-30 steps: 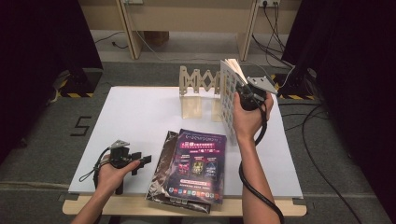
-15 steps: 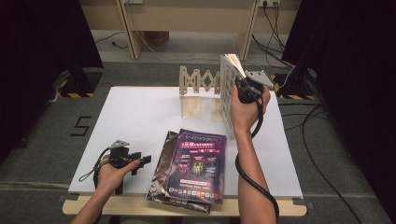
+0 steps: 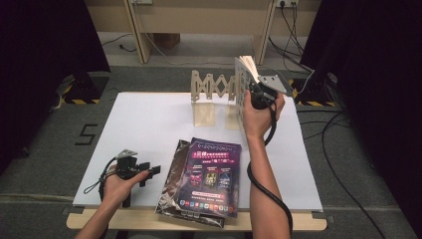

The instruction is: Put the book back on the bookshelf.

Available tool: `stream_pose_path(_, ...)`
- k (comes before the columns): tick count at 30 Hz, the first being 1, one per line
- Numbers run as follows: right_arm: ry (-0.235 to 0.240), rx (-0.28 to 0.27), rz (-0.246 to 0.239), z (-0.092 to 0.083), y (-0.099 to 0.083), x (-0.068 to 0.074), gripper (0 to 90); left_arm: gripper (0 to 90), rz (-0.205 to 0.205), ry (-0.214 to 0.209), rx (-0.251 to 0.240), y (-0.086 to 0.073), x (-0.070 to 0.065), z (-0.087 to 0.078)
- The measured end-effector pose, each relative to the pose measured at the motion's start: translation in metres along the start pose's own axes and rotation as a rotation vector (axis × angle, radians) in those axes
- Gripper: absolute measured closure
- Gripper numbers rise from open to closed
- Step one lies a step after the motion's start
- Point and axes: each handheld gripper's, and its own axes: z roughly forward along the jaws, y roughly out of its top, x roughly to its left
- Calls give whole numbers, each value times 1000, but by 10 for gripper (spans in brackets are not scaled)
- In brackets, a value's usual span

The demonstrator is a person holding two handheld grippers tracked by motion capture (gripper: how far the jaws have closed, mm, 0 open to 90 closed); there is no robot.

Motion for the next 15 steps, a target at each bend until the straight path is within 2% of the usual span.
stream_pose_path(7,-4,11,0,-5,-8,-1,737,420,2,-1,6,0,-2,-1)
stream_pose_path(15,-2,72,-5,-12,-7,-5,727,420,8,-4,4,0,-4,0)
